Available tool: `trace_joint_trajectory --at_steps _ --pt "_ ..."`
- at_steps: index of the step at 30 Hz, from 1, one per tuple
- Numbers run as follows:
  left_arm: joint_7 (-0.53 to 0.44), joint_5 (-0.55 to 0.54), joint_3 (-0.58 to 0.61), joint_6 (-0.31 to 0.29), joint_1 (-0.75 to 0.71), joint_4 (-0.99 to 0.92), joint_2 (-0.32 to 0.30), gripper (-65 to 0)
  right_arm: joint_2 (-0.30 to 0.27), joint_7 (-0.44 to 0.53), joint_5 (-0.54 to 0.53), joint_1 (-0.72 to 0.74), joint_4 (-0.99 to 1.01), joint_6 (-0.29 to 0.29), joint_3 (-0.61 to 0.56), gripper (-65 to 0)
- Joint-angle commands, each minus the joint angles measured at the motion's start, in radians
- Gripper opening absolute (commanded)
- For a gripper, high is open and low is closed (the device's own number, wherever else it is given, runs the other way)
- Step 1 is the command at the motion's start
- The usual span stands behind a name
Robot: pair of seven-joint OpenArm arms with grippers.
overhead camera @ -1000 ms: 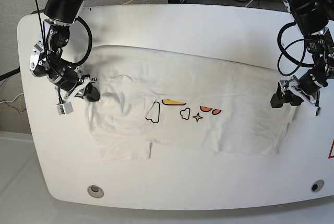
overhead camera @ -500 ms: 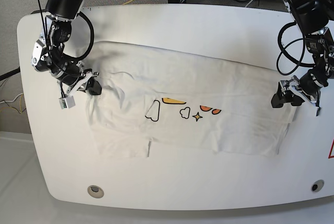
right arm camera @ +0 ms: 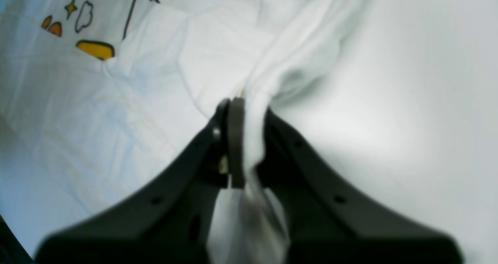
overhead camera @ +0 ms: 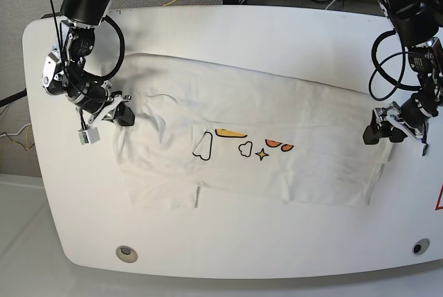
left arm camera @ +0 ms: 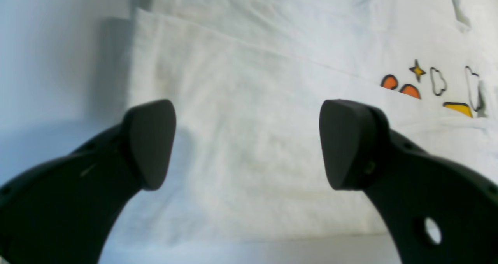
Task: Fold the T-shirt properly
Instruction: 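Release the corner with the left gripper and move it outward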
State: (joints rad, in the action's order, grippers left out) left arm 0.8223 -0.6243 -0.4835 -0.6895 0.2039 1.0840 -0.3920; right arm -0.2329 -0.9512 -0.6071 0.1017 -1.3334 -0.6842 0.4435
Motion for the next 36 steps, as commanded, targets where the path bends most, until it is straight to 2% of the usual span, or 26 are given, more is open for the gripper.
trace_joint_trajectory --at_steps 1,6,13,26,36 --pt "-0.025 -0.019 -0.005 -0.006 0.059 0.023 -0.040 -10.2 -0.015 0.021 -0.026 0.019 -0.018 -0.010 0.004 -61.7" --pt "-0.031 -0.018 -0.005 -0.006 0.091 0.017 -0.072 -10.4 -0.015 0.021 -0.026 0.019 -0.018 -0.010 0.004 -61.7" --pt "-0.091 -0.015 -0.001 -0.005 0.119 0.014 -0.112 -10.2 -0.015 0.021 -0.026 0.019 -0.018 -0.009 0.002 -61.7" --pt "-0.103 0.106 -0.002 -0.009 0.147 0.020 -0.109 -10.2 -0.015 0.019 -0.024 -0.009 -0.018 -0.009 -0.001 -61.7" --pt "-0.105 0.131 -0.002 -0.009 0.142 0.017 -0.106 -10.2 -0.015 0.019 -0.024 -0.009 -0.019 -0.009 -0.002 -62.1"
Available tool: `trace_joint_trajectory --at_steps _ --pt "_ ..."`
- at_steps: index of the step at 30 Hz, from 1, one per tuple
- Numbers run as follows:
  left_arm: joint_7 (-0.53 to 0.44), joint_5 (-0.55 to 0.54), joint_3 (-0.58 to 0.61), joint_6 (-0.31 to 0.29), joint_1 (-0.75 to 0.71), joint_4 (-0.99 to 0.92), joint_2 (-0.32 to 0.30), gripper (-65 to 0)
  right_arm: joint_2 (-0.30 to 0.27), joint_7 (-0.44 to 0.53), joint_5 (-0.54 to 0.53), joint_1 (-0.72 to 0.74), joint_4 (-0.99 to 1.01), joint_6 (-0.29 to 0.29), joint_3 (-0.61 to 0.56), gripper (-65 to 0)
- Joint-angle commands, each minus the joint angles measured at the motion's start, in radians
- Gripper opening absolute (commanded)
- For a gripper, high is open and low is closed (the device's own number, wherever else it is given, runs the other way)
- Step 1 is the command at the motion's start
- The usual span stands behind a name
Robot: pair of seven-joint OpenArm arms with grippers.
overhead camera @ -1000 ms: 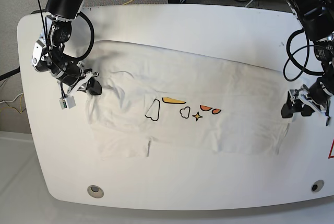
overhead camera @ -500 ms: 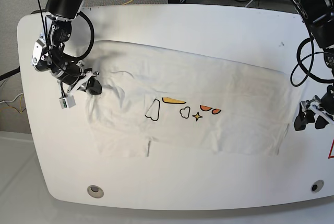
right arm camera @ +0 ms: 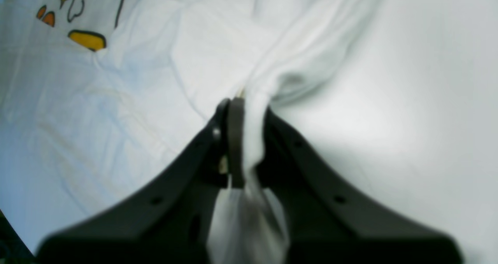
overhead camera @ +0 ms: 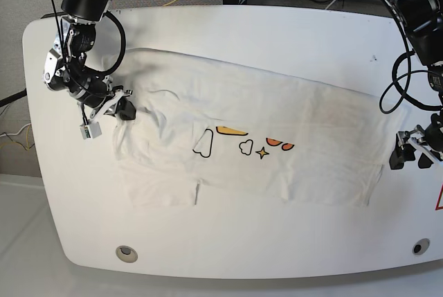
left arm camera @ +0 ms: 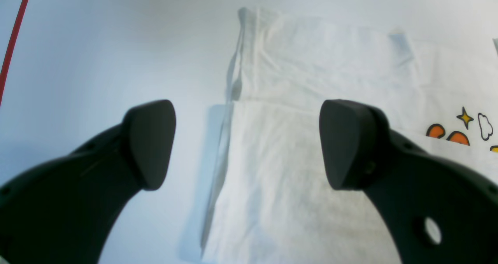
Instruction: Fold the T-shirt properly
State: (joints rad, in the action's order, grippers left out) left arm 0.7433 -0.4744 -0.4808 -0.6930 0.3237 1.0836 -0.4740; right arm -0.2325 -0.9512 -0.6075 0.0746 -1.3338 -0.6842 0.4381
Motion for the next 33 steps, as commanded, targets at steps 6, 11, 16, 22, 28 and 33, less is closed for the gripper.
trace_joint_trajectory --at_steps 6,11,16,22,28,33 --pt "-0.026 -0.019 -0.005 -0.005 0.021 0.020 -0.024 -10.2 -0.015 0.019 -0.024 0.023 -0.019 -0.009 0.003 -65.0" --pt "-0.024 -0.019 -0.006 -0.005 0.021 0.020 -0.024 -10.2 -0.015 0.021 -0.024 0.024 -0.019 -0.010 0.003 -64.7" --pt "-0.024 -0.019 -0.008 -0.005 0.021 0.020 -0.024 -10.1 -0.015 0.021 -0.024 0.024 -0.019 -0.009 0.003 -54.4" --pt "-0.024 -0.020 -0.008 -0.005 0.021 0.019 -0.024 -10.1 -0.015 0.021 -0.024 0.020 -0.019 -0.007 0.006 -24.9" --pt "-0.024 -0.020 -0.006 -0.005 0.021 0.020 -0.024 -10.1 -0.017 0.022 -0.024 0.020 -0.020 -0.007 0.009 -9.1" --pt "-0.024 -0.020 -0.006 -0.005 0.021 0.020 -0.022 -10.1 -0.024 0.024 -0.024 0.023 -0.020 -0.007 0.009 -12.8"
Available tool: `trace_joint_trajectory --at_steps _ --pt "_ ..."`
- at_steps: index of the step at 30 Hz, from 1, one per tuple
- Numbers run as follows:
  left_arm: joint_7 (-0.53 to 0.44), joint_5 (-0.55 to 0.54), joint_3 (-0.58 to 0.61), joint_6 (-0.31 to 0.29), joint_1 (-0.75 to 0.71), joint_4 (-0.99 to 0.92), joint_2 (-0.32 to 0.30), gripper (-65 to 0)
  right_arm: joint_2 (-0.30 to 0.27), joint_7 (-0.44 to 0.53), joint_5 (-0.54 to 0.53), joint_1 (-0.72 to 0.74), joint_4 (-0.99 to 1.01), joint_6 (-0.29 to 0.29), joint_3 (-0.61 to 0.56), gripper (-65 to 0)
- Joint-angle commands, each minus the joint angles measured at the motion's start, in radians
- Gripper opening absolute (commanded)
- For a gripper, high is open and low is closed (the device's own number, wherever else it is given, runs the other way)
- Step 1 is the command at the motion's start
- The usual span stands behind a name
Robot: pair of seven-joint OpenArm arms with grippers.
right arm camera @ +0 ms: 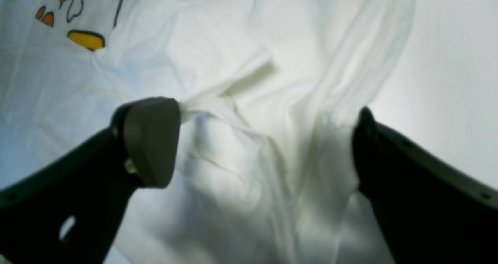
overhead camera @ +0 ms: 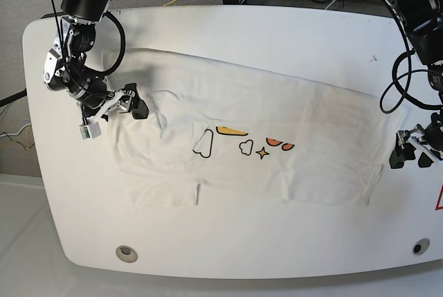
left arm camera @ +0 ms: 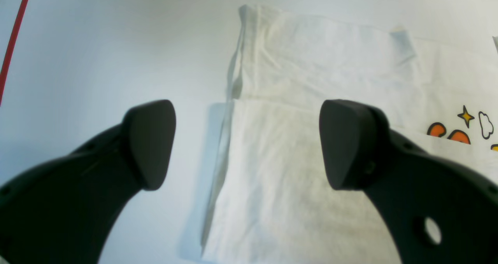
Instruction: Fold the T-shirt properly
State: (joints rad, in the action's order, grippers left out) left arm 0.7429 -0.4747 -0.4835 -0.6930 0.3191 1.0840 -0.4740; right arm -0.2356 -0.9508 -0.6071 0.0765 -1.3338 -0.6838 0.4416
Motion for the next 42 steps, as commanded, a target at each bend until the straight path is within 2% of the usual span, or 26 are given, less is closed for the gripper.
trace_joint_trajectory --at_steps 1,17,29,33,35,37,38,42 --pt "-0.024 -0.020 -0.004 -0.005 0.025 0.018 -0.022 -10.1 -0.023 0.026 -0.024 0.022 -0.020 -0.007 0.006 -13.6" --pt "-0.024 -0.020 -0.002 -0.005 0.024 0.020 -0.022 -10.1 -0.089 0.065 -0.024 0.067 -0.023 -0.007 0.004 -13.7" --pt "-0.024 -0.022 -0.002 -0.005 0.024 0.020 -0.022 -10.2 -0.086 0.060 -0.026 0.113 -0.092 -0.009 -0.002 -13.9" --pt "-0.024 -0.022 -0.002 -0.005 0.004 0.022 -0.022 -10.4 -0.066 0.019 -0.026 0.107 -0.168 -0.009 -0.016 -15.1" --pt "-0.024 -0.022 -0.001 -0.005 -0.002 0.022 -0.022 -10.4 -0.054 -0.006 -0.026 0.110 -0.191 -0.009 -0.037 -19.1" --pt "-0.024 -0.022 -0.001 -0.005 -0.004 0.022 -0.022 -10.5 -0.046 -0.024 -0.026 0.110 -0.218 -0.009 -0.057 -27.2" --pt "-0.024 -0.022 -0.001 -0.005 -0.005 0.022 -0.022 -10.5 -0.040 -0.033 -0.026 0.108 -0.237 -0.009 -0.069 -34.9" --pt "-0.024 -0.022 -0.001 -0.005 -0.024 0.023 -0.018 -10.6 -0.011 -0.047 -0.026 0.090 -0.260 -0.009 -0.100 -56.4"
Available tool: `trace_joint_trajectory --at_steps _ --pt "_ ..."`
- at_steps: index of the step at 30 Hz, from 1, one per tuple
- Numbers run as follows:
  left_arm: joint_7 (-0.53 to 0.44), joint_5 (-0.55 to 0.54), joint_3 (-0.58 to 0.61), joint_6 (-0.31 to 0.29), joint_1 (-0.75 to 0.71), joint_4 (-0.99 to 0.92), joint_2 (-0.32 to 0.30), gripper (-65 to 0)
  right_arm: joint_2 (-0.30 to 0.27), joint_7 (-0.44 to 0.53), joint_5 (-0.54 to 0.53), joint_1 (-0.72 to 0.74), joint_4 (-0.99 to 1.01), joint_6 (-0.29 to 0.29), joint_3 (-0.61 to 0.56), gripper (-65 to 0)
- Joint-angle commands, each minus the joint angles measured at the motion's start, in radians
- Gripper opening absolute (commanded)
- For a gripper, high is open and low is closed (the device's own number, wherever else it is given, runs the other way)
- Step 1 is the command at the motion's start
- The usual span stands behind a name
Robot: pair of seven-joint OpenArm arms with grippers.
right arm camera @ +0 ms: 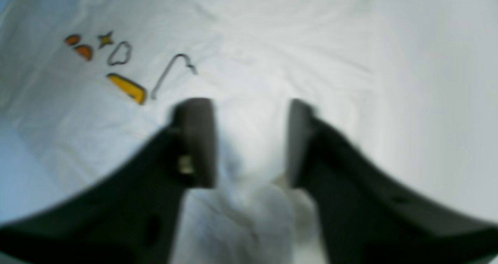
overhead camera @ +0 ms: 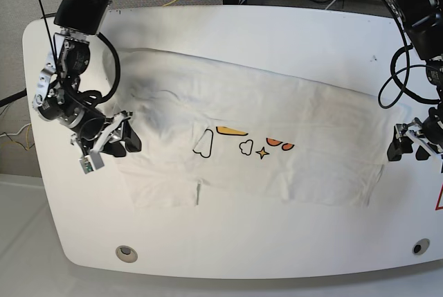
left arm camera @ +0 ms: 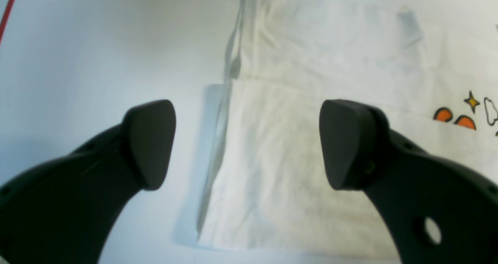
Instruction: Fold the T-shirt properly
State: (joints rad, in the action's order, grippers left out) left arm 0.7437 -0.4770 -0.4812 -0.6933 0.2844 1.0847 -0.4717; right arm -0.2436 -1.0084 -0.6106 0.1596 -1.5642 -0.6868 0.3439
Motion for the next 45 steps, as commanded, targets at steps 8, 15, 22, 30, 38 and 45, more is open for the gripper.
trace_joint_trajectory --at_steps 8,15,22,30,38,45 --pt "-0.023 -0.018 -0.001 -0.005 -0.026 0.050 0.009 -31.1 0.040 0.003 -0.021 -0.045 -0.029 -0.006 -0.010 -60.3" --pt "-0.023 -0.016 0.025 -0.005 -0.055 0.065 0.020 -65.0 0.049 0.006 -0.021 -0.088 -0.029 -0.006 -0.012 -60.3" --pt "-0.025 -0.016 0.054 -0.005 -0.081 0.065 0.029 -62.8 0.045 0.009 -0.021 -0.114 -0.025 -0.006 -0.012 -60.3" --pt "-0.028 -0.016 0.054 -0.005 -0.107 0.064 0.031 -62.8 0.043 0.064 -0.019 -0.153 -0.022 -0.006 -0.012 -60.3" --pt "-0.066 -0.015 0.055 -0.005 -0.133 0.062 0.032 -62.8 0.053 0.075 0.077 -0.165 -0.022 -0.011 -0.012 -60.3" --pt "-0.138 -0.013 0.055 -0.005 -0.176 0.059 0.032 -62.8 0.091 0.079 0.229 -0.165 -0.022 -0.011 -0.012 -60.3"
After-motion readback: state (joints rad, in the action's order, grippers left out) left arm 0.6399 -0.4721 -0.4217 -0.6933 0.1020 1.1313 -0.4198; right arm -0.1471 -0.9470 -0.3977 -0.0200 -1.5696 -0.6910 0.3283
